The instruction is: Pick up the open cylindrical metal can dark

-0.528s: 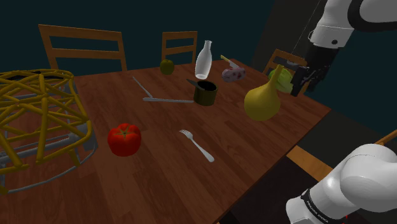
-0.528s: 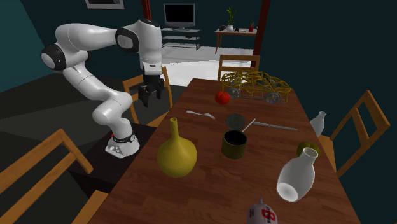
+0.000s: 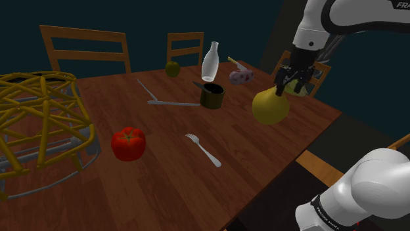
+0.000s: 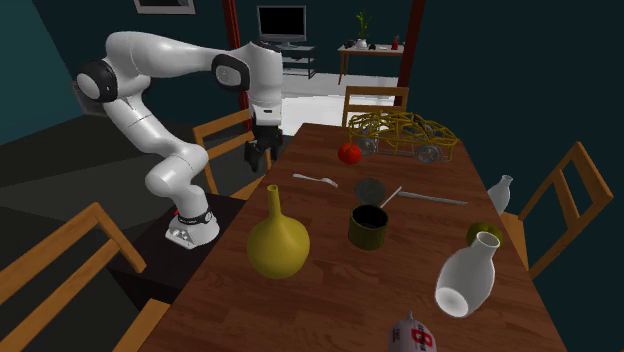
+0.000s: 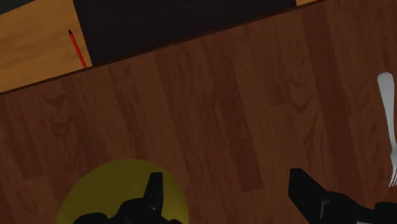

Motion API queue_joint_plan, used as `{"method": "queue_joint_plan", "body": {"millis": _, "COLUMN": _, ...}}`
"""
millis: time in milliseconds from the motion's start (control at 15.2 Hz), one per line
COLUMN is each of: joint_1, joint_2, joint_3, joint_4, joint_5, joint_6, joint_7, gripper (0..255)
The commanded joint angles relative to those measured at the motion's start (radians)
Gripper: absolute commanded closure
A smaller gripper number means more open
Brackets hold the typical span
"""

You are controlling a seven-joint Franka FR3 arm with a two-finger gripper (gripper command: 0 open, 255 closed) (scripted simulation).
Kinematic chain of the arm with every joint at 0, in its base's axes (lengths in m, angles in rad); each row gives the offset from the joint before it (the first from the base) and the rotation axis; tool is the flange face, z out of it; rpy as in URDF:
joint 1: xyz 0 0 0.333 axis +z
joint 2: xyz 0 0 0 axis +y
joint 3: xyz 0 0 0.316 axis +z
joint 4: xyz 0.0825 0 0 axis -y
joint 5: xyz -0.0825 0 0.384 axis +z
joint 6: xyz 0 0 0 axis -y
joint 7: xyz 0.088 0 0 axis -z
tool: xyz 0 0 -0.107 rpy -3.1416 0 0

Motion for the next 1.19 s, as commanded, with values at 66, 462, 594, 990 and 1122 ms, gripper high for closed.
{"method": "queue_joint_plan", "body": {"millis": 66, "joint_1": 0.000, "joint_2": 0.105, "joint_3": 0.024, "joint_4": 0.034, "joint_5": 0.018, "joint_6": 0.075, "joint_7": 0.060, "gripper": 0}}
{"method": "queue_joint_plan", "body": {"millis": 462, "joint_1": -0.002, "joint_2": 0.323, "joint_3": 0.059, "joint_4": 0.163, "joint_5": 0.034, "joint_6": 0.172, "joint_7": 0.167, "gripper": 0}}
{"method": "queue_joint_plan", "body": {"millis": 594, "joint_1": -0.002, "joint_2": 0.397, "joint_3": 0.067, "joint_4": 0.217, "joint_5": 0.034, "joint_6": 0.196, "joint_7": 0.201, "gripper": 0}}
{"method": "queue_joint_plan", "body": {"millis": 990, "joint_1": 0.002, "joint_2": 0.626, "joint_3": 0.083, "joint_4": 0.413, "joint_5": 0.026, "joint_6": 0.238, "joint_7": 0.298, "gripper": 0}}
{"method": "queue_joint_plan", "body": {"millis": 1122, "joint_1": 0.006, "joint_2": 0.704, "joint_3": 0.084, "joint_4": 0.491, "joint_5": 0.022, "joint_6": 0.242, "joint_7": 0.328, "gripper": 0}}
